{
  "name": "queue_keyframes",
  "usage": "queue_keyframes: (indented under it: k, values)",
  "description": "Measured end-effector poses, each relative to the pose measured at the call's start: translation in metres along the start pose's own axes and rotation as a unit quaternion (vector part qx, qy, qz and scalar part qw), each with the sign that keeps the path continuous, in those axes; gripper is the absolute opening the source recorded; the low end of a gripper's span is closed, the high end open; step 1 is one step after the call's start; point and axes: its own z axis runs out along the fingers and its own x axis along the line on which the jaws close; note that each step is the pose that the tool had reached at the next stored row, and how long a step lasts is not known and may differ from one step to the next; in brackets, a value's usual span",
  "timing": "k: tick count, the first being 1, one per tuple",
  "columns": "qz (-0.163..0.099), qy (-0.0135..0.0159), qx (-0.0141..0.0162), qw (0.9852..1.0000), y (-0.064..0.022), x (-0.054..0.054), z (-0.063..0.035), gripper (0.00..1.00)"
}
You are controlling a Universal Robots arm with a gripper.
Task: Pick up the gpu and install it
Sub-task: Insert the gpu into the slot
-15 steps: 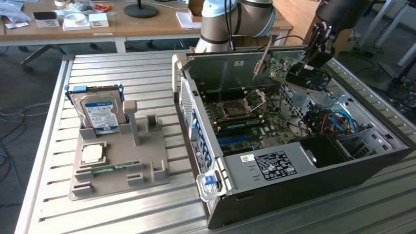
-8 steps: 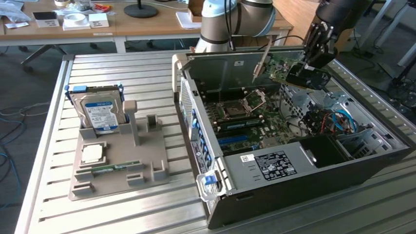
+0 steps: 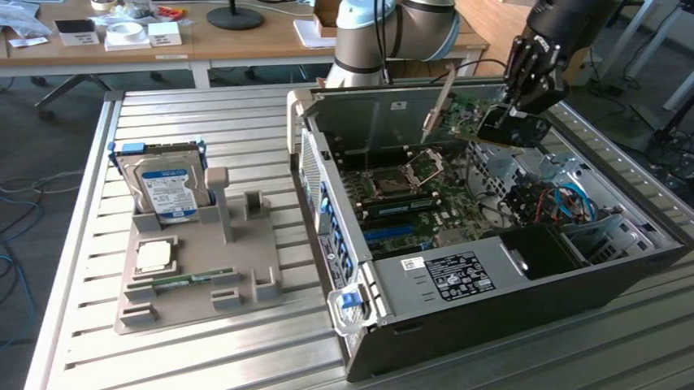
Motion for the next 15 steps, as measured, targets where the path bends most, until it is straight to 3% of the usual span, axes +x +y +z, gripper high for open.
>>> queue_keyframes:
  k: [8, 15]
  values:
    - [-0.059, 0.0039, -0.0009, 0.9983, 0.0000, 0.0000, 0.0000, 0.27]
    - [-0.111, 0.0073, -0.0016, 0.9938, 0.0000, 0.0000, 0.0000, 0.27]
